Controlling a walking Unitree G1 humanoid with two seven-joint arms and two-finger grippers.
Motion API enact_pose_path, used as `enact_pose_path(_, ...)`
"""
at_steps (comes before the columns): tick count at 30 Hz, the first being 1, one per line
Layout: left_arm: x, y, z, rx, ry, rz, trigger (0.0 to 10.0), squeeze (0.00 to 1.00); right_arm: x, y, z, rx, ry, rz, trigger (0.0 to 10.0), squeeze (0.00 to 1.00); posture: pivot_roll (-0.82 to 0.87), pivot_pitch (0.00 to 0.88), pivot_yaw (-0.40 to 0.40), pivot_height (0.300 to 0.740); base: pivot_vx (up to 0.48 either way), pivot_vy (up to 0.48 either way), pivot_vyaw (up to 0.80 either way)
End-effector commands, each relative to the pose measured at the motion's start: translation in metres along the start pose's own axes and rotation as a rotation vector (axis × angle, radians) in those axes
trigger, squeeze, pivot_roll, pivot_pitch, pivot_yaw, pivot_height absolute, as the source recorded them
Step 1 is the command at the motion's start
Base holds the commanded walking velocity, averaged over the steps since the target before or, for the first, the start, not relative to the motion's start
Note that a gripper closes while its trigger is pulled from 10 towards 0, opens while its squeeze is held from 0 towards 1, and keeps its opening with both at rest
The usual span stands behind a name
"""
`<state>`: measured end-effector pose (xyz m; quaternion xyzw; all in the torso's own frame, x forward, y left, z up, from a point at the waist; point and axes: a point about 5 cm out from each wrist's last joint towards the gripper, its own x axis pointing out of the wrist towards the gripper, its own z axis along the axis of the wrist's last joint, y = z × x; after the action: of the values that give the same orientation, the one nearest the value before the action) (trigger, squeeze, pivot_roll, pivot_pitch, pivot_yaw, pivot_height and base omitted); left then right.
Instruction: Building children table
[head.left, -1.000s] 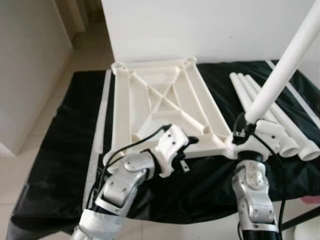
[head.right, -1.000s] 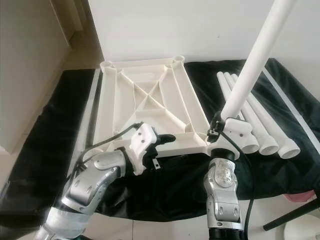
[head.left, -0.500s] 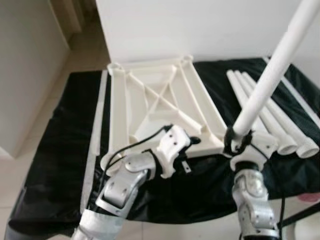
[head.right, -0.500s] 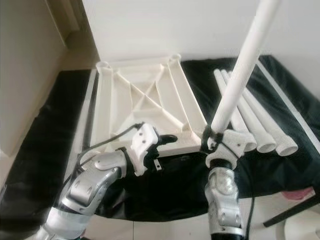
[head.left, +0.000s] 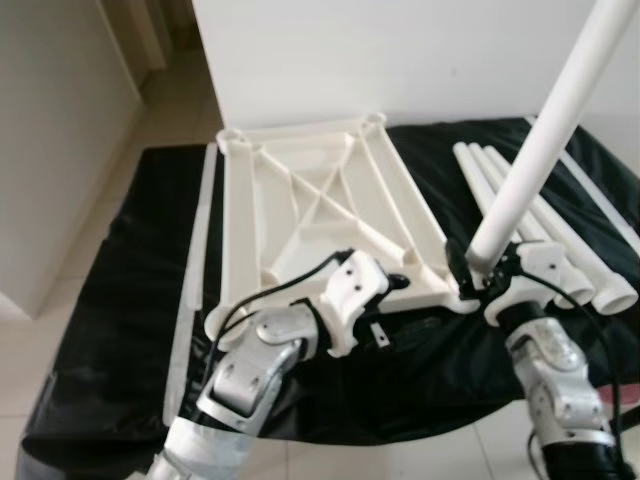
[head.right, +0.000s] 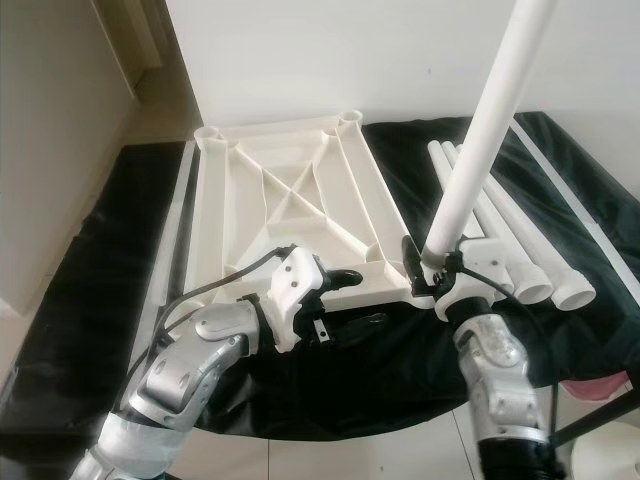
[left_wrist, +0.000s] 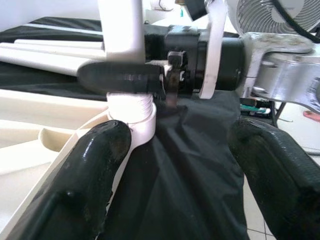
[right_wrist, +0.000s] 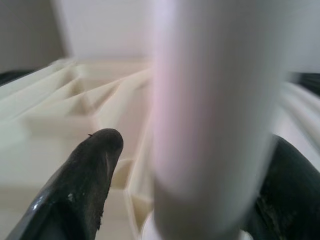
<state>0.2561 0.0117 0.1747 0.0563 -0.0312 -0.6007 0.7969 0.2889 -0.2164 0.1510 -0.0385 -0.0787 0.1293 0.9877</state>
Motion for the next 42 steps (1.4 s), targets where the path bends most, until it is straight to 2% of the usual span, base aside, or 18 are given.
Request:
enact_pose_path(1, 0.002, 0.001, -0.001, 0.011, 0.005, 0.019, 10.0, 0.0, 0.001, 0.002, -0.005, 0.008, 0.023, 0.051, 10.0, 0.0, -0.1, 0.007, 0.049, 0.74, 0.0, 0.0, 0.0)
enact_pose_path(4, 0.006, -0.004, -0.002, 0.016, 0.002, 0.013, 10.0, 0.0, 0.004, -0.004, -0.009, -0.029, 0.07, 0.146, 10.0, 0.0, -0.11, 0.008, 0.051, 0.74, 0.0, 0.0, 0.0)
enact_pose_path(9, 0.008, -0.006, -0.003, 0.012, 0.006, 0.004, 10.0, 0.0, 0.007, -0.008, -0.01, -0.044, 0.077, 0.16, 10.0, 0.0, -0.1, 0.008, 0.051, 0.74, 0.0, 0.0, 0.0)
enact_pose_path(10, 0.008, -0.006, -0.003, 0.011, 0.008, 0.002, 10.0, 0.0, 0.01, -0.013, -0.012, -0.059, 0.091, 0.169, 4.6, 0.0, -0.1, 0.01, 0.053, 0.74, 0.0, 0.0, 0.0)
enact_pose_path(11, 0.008, -0.005, -0.003, 0.011, 0.01, 0.002, 10.0, 0.0, 0.012, -0.016, -0.014, -0.068, 0.1, 0.176, 4.1, 0.0, -0.1, 0.01, 0.054, 0.74, 0.0, 0.0, 0.0)
enact_pose_path(12, 0.009, -0.005, -0.003, 0.01, 0.01, 0.003, 10.0, 0.0, 0.013, -0.019, -0.015, -0.074, 0.106, 0.182, 2.6, 0.0, -0.1, 0.01, 0.054, 0.74, 0.0, 0.0, 0.0)
enact_pose_path(13, 0.009, -0.005, -0.003, 0.01, 0.01, 0.003, 10.0, 0.0, 0.013, -0.019, -0.015, -0.074, 0.106, 0.182, 2.6, 0.0, -0.1, 0.01, 0.054, 0.74, 0.0, 0.0, 0.0)
enact_pose_path(14, 0.009, -0.005, -0.002, 0.01, 0.01, 0.004, 10.0, 0.0, 0.013, -0.021, -0.016, -0.074, 0.112, 0.193, 0.0, 0.0, -0.09, 0.012, 0.053, 0.74, 0.0, 0.0, 0.0)
enact_pose_path(19, 0.008, -0.005, -0.002, 0.014, 0.01, 0.006, 10.0, 0.0, 0.012, -0.024, -0.019, -0.067, 0.127, 0.208, 0.0, 0.0, -0.09, 0.015, 0.053, 0.74, 0.0, 0.0, 0.0)
enact_pose_path(27, 0.006, -0.004, -0.002, 0.012, 0.01, 0.013, 10.0, 0.0, 0.007, -0.018, -0.027, 0.035, 0.115, 0.182, 0.0, 0.0, -0.09, 0.026, 0.055, 0.74, 0.0, 0.0, 0.0)
enact_pose_path(28, 0.006, -0.004, -0.001, 0.011, 0.009, 0.012, 10.0, 0.0, 0.007, -0.016, -0.029, 0.05, 0.111, 0.162, 4.8, 0.0, -0.09, 0.028, 0.056, 0.74, 0.0, 0.0, 0.0)
enact_pose_path(30, 0.006, -0.004, -0.001, 0.011, 0.009, 0.012, 10.0, 0.0, 0.007, -0.016, -0.029, 0.05, 0.111, 0.162, 4.8, 0.0, -0.09, 0.028, 0.056, 0.74, 0.0, 0.0, 0.0)
enact_pose_path(31, 0.006, -0.004, -0.001, 0.011, 0.008, 0.011, 10.0, 0.0, 0.007, -0.013, -0.03, 0.077, 0.11, 0.142, 10.0, 0.0, -0.09, 0.028, 0.056, 0.74, 0.0, 0.0, 0.0)
enact_pose_path(35, 0.006, -0.004, -0.001, 0.008, 0.007, 0.01, 10.0, 0.0, 0.008, -0.003, -0.031, 0.136, 0.096, 0.051, 10.0, 0.0, -0.09, 0.036, 0.056, 0.74, 0.0, 0.0, 0.0)
enact_pose_path(42, 0.006, -0.002, -0.001, -0.001, 0.001, 0.017, 10.0, 0.0, 0.016, 0.012, -0.025, 0.164, 0.101, -0.129, 10.0, 0.0, -0.1, 0.041, 0.057, 0.74, 0.0, 0.0, 0.0)
